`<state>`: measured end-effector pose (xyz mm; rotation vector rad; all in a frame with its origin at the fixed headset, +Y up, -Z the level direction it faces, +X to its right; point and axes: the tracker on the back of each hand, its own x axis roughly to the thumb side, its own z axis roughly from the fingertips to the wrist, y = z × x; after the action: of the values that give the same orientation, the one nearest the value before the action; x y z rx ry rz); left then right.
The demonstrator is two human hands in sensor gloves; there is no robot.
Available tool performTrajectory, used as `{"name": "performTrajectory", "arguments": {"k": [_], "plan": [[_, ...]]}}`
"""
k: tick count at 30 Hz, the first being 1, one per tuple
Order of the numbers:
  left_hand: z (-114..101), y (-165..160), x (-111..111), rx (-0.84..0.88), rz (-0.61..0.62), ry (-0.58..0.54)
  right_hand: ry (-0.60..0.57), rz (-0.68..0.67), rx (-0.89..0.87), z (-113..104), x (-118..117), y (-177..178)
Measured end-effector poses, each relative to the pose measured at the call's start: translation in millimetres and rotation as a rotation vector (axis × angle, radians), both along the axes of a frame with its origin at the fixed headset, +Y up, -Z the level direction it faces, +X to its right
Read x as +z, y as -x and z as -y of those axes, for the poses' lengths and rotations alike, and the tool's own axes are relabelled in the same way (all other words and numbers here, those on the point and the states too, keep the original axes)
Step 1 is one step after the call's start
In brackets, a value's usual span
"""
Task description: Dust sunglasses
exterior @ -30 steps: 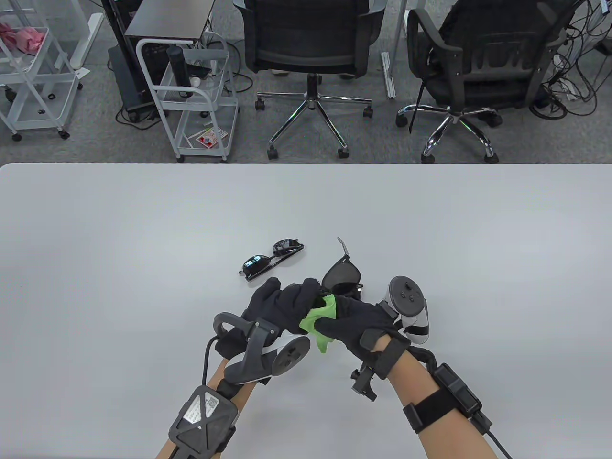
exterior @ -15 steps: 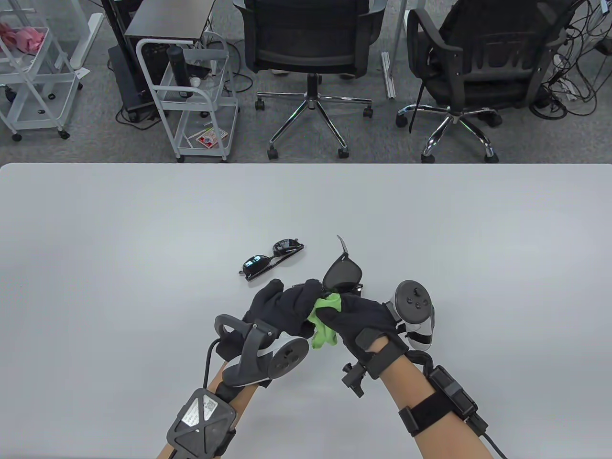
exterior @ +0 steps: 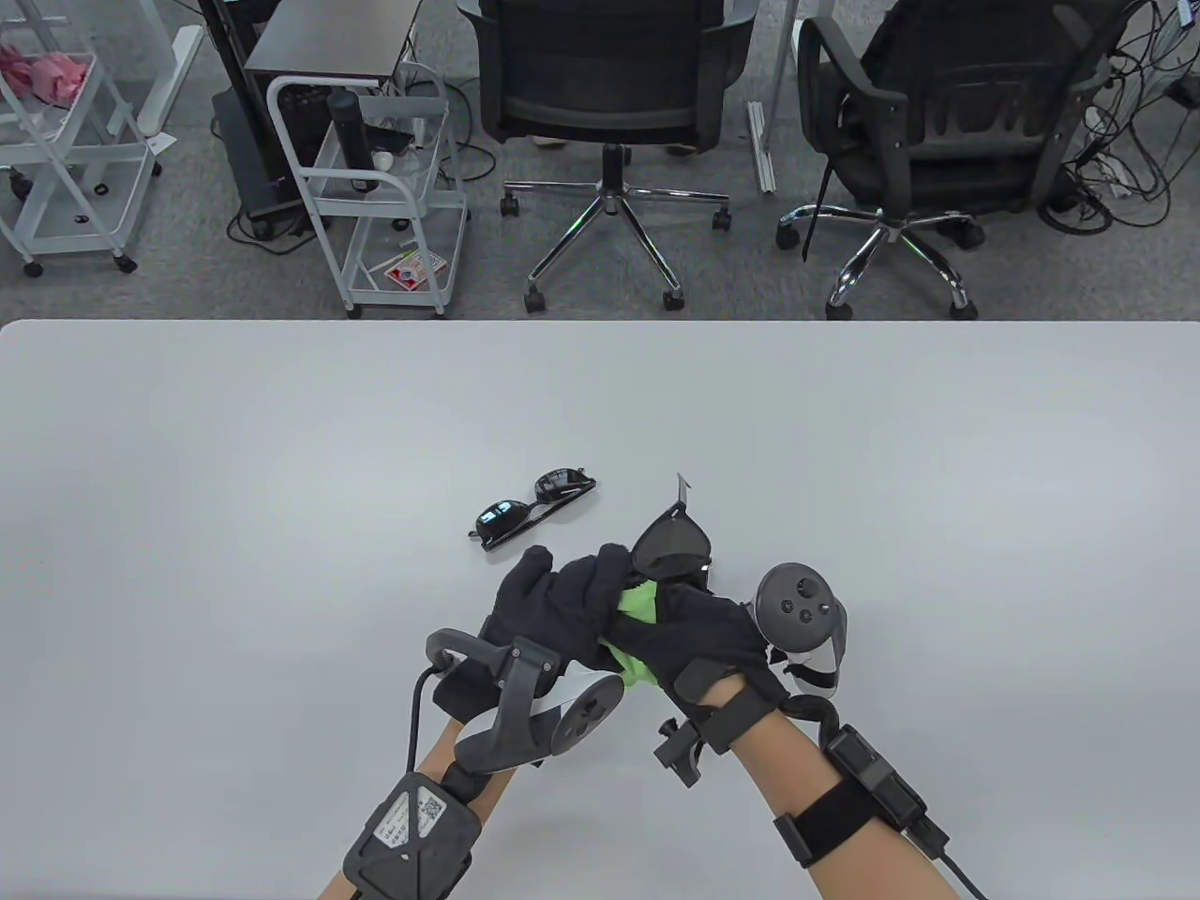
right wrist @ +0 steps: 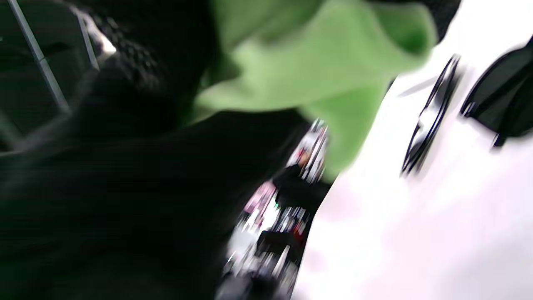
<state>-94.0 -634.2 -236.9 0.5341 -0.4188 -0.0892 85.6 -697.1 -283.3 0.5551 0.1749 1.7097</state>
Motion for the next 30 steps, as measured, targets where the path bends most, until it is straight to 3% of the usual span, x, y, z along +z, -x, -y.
{"name": "performTrajectory", "arguments": {"k": [2,4,8,11,15,19,24,27,30], "plan": [[2.0,7.6,-4.1,0.037,-0.003,0.042,0.068,-0.134,-0.084,2.5,-0.9,2.1],[3.8,12.1,-5.8,0.06,-0.002,0.072,0.099,-0.143,-0.125,4.4,-2.3,2.3],[6.1,12.0,-7.2,0.045,-0.002,0.083,-0.013,0.03,0.052,-3.6,-2.6,-3.8],[6.6,18.0,-12.2,0.069,-0.027,0.112,-0.042,0.151,0.06,-11.1,1.1,-11.5],[10.1,41.1,-24.2,0.129,-0.084,0.199,-0.267,0.287,0.173,-36.7,2.8,-33.9],[15.7,52.4,-34.0,0.172,-0.099,0.307,-0.396,0.479,0.144,-60.3,9.1,-60.2],[19.0,50.5,-35.5,0.051,-0.109,0.274,-0.496,0.651,0.205,-71.4,13.5,-83.3],[20.1,48.8,-34.0,0.016,-0.033,0.305,-0.529,0.674,0.244,-72.4,14.6,-84.2],[19.5,42.5,-29.8,-0.017,0.012,0.285,-0.556,0.551,0.31,-73.1,12.3,-71.0]]}}
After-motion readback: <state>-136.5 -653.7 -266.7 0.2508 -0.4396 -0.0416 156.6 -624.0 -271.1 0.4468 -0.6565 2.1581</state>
